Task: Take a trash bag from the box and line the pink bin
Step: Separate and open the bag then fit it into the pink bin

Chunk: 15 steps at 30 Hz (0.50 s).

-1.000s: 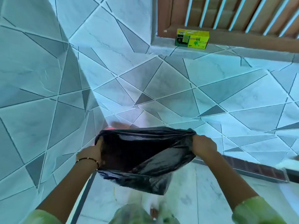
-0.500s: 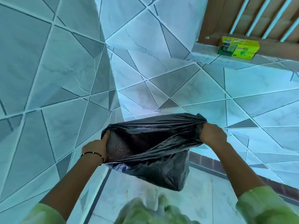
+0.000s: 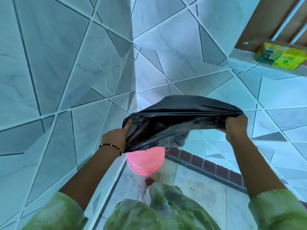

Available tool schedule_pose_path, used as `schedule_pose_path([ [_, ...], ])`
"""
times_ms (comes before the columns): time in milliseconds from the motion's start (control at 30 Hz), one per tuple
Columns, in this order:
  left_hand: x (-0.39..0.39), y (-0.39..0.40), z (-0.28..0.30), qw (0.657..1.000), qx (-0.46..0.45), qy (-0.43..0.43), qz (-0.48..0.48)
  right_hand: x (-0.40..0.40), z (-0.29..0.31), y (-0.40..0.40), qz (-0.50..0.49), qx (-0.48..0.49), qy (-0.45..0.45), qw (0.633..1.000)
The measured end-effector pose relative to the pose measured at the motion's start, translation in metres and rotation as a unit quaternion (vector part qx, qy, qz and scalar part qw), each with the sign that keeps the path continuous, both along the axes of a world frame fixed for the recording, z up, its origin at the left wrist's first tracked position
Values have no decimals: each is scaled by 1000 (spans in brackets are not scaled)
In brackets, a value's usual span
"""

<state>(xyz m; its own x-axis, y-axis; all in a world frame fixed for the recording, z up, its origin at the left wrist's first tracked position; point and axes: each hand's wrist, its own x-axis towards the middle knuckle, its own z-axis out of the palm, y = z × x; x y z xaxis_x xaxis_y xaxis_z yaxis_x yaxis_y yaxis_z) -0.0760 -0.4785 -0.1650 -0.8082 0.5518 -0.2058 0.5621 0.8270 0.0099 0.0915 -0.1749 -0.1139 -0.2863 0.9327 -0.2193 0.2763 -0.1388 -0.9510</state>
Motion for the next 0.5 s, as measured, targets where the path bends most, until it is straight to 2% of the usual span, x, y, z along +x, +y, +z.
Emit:
schedule_pose_path([
  [67,-6,0,2,1000,-1,8,0,-13,9,-4,18,-45,53,997],
  [167,-13,-3,-2,1000,-13,-1,-5,-21,9,-1,69,-35,51,996],
  [233,-19,-7,-6,999,-25,-11,-18,-21,8,3,115,0,-16,993],
  [300,-24,-8,-7,999,-30,-17,-22,-18,7,10,161,52,-141,975],
  [333,-27,-7,-7,999,-29,-17,-26,-15,8,12,187,91,-216,954],
  [400,-29,-1,-3,999,-28,-20,-36,-6,9,18,232,172,-362,886],
  [467,-24,8,0,998,-28,-27,-55,6,8,23,258,232,-465,815],
  [500,-20,14,0,997,-27,-32,-71,13,6,27,258,247,-498,790],
])
